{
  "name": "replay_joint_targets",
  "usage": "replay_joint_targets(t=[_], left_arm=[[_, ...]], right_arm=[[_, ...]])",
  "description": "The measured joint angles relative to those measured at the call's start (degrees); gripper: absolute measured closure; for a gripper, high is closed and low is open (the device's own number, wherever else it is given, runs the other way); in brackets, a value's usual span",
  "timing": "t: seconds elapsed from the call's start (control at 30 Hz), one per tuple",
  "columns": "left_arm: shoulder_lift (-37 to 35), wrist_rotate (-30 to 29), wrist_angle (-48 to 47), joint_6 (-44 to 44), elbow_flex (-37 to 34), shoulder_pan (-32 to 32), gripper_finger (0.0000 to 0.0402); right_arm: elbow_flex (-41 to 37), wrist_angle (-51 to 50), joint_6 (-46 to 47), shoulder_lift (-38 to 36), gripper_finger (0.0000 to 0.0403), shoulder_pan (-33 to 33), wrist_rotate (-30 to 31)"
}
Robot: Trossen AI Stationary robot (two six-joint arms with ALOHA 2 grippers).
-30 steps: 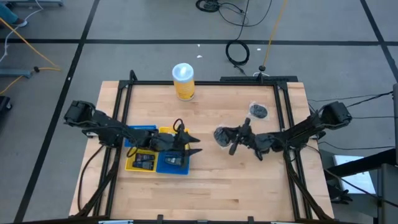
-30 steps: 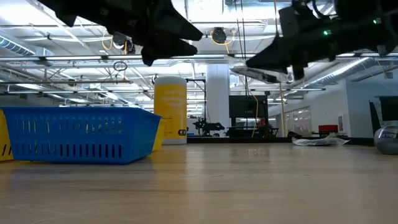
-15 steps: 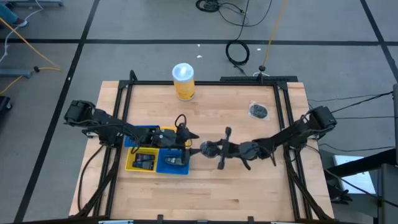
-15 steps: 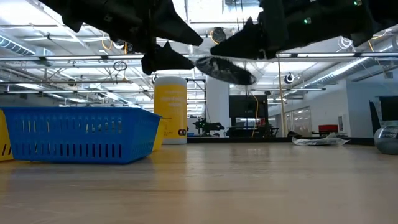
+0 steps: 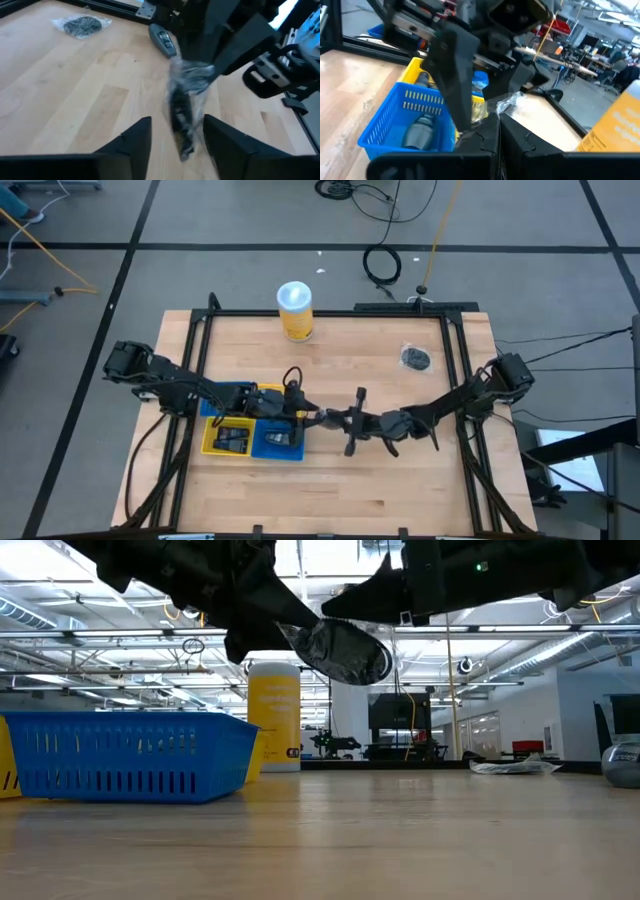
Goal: Pick & Place Travel size toiletries
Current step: Put the black hairbrush into the top blue bin
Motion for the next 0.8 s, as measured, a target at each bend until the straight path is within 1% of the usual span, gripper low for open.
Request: replay_joint_targets(t=[0.2,0.43,0.5,0.6,0.7,0.8], left_arm=[[0.0,0.1,0.2,3.9,0.0,-0.1,0.0300],[0.0,-0.3,0.7,9.1,0.0,-1.9,0.0387],[0.0,-0.7,0.7,9.7,0.0,-2.3,0.0390],[-0.7,-1.8,-0.8,8.7,0.0,-2.8,0.0375],[-3.4,-3.0,-5.1,7.0,0.0,-3.3,0.0371],[-7.6,-5.9,-12.8,3.6,0.0,-4.0,0.0386]], right_arm=[[0.0,0.7,-1.1,0.0,0.0403,0.5,0.0],[0.0,0.6,-1.1,0.0,0.0401,0.6,-0.2],[0.0,1.0,-0.8,-0.1,0.0392,1.1,-0.2],[0.0,1.4,-1.2,-1.7,0.0362,2.2,0.2],[0.0,1.3,-2.4,-4.6,0.0324,3.9,0.9],[0.0,1.0,-2.6,-7.4,0.0290,5.7,1.7]])
